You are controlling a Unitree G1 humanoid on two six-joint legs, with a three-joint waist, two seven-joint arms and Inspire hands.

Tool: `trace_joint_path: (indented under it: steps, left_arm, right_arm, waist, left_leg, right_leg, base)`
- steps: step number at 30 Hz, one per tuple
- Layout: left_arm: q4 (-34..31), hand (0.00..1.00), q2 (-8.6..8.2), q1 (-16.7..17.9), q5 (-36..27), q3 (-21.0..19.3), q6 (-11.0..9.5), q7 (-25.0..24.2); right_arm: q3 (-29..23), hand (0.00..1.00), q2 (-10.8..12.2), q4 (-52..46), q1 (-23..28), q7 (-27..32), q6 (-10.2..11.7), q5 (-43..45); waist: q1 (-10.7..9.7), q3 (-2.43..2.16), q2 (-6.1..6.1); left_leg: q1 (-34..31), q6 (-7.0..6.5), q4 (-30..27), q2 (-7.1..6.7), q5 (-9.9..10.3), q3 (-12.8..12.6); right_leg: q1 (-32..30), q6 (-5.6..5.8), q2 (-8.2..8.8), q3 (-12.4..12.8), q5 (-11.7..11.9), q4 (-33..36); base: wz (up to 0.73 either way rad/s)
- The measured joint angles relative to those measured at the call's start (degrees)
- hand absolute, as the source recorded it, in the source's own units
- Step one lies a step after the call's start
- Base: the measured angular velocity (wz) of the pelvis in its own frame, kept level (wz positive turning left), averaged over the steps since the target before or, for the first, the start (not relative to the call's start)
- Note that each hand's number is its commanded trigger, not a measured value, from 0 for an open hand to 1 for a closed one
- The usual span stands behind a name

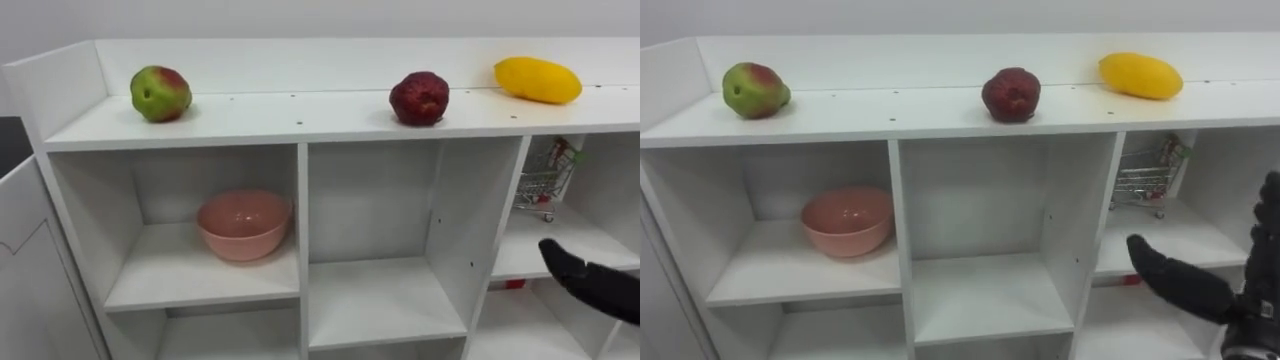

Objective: Arrange fruit in the closet

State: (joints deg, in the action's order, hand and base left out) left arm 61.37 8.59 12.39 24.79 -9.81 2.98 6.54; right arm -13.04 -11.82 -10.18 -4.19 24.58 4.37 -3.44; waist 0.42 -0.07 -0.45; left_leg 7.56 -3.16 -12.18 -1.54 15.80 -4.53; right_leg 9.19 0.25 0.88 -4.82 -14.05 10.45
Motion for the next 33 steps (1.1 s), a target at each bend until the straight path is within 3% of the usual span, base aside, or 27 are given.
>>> trace_joint_path:
  steps: [3,9,16,21,28,33]
  left_arm:
    - [0.17,0.00,-0.23,-0.15,0.07,1.98,-0.33,-0.05]
    - [0.51,0.00,-0.67,-0.63,0.00,3.42,-0.57,-0.16]
    - [0.72,0.00,-0.39,-1.16,-0.13,4.45,-0.56,-0.09]
    - [1.48,0.00,0.09,-3.86,-0.20,4.40,-0.47,-0.78]
    - [1.22,0.00,0.17,-5.63,0.02,4.15,-0.43,-2.70]
    - [1.17,0.00,0.28,-6.69,-0.12,3.54,-0.29,-3.64]
  right_arm:
    - [2.03,0.00,-0.04,-0.18,-3.65,0.68,0.36,1.24]
    - [5.05,0.00,-0.16,-4.74,-4.15,0.12,1.13,1.24]
    - [5.15,0.00,-0.83,-4.64,-9.54,-1.42,1.12,0.61]
    - [5.69,0.00,-1.99,-4.05,-13.09,-2.28,1.06,-3.39]
    - [5.54,0.00,-2.22,-0.52,-16.61,-4.40,0.72,-2.93]
    - [5.63,0.00,-4.38,1.35,-19.00,-5.11,-1.53,-2.53]
  waist:
    - [0.09,0.04,0.19]
    - [1.22,-0.02,0.34]
    - [1.31,0.01,0.44]
    - [1.67,0.28,-0.98]
    - [2.04,0.16,-2.12]
    - [3.18,0.24,-2.79]
  left_leg:
    - [-0.06,0.02,0.01,0.01,-0.33,0.03]
    - [-0.87,-0.03,-0.59,-0.06,-0.47,0.98]
    - [-1.43,0.06,-0.57,-0.07,-0.93,1.53]
    - [-2.06,0.24,-0.38,-0.07,-1.58,2.01]
    - [-2.39,0.27,-0.42,-0.05,-1.74,2.08]
    - [-2.97,0.20,-0.52,-0.07,-1.81,2.12]
  right_leg:
    - [-0.10,-0.09,-0.02,-0.06,0.49,-0.62]
    - [-0.20,-0.13,0.06,-1.02,0.78,-0.86]
    - [-0.13,-0.24,0.10,-2.43,1.09,-0.88]
    - [-0.65,-0.52,0.12,-3.71,1.28,-0.82]
    - [-0.92,-0.48,0.09,-3.62,1.55,-0.85]
    - [-1.41,-0.46,0.11,-3.76,1.70,-0.83]
  base:
    - [0.01]
    - [0.07]
    - [0.06]
    - [0.05]
    - [0.00]
    - [-0.02]
